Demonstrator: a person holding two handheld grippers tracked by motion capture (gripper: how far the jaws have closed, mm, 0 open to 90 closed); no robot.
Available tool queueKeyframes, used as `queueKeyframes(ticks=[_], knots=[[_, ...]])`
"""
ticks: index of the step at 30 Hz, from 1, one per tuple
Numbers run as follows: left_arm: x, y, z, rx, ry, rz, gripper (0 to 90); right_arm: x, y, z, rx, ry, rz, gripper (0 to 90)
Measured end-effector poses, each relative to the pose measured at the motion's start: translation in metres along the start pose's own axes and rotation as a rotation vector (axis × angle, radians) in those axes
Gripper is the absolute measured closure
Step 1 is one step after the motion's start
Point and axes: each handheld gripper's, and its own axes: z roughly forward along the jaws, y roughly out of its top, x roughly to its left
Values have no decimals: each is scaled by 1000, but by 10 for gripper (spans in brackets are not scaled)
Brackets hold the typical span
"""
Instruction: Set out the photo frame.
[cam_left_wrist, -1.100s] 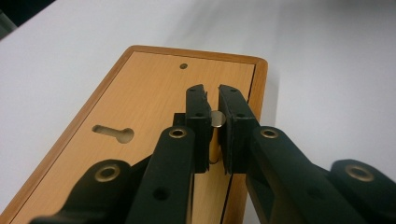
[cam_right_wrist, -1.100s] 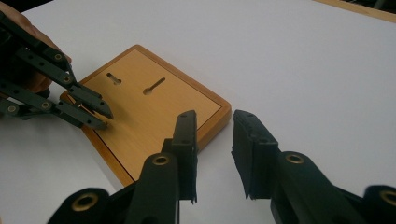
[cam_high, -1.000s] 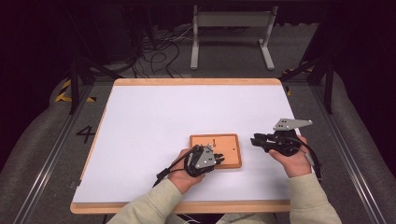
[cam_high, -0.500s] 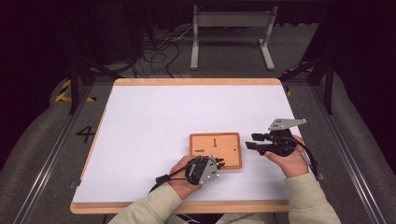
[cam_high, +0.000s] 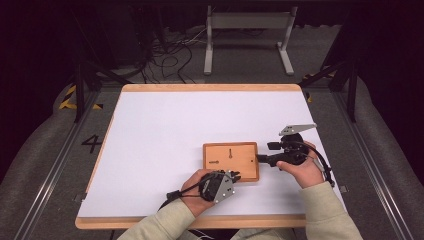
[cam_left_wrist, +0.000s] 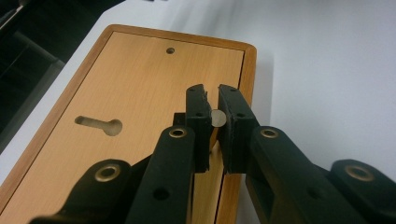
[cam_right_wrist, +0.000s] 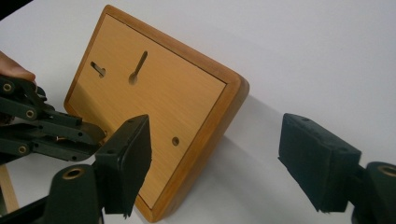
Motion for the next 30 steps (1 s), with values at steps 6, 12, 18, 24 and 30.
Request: queueKeyframes(ticks=[6,12,18,24,30], knots=[[0,0,0,-2,1,-2,833,-4,8,22,56,33,18,223],[0,0,0,-3,0,-10,833,-5,13,38,105,60,27,214],[0,0,0,-2,3,-9,832,-5,15,56,146,103,35,208],[0,0,0,-3,0,-17,831,-5,15,68,156,184,57,211],[-2,0,0,-2,-3,-19,827,-6,15,72,159,244,82,263]])
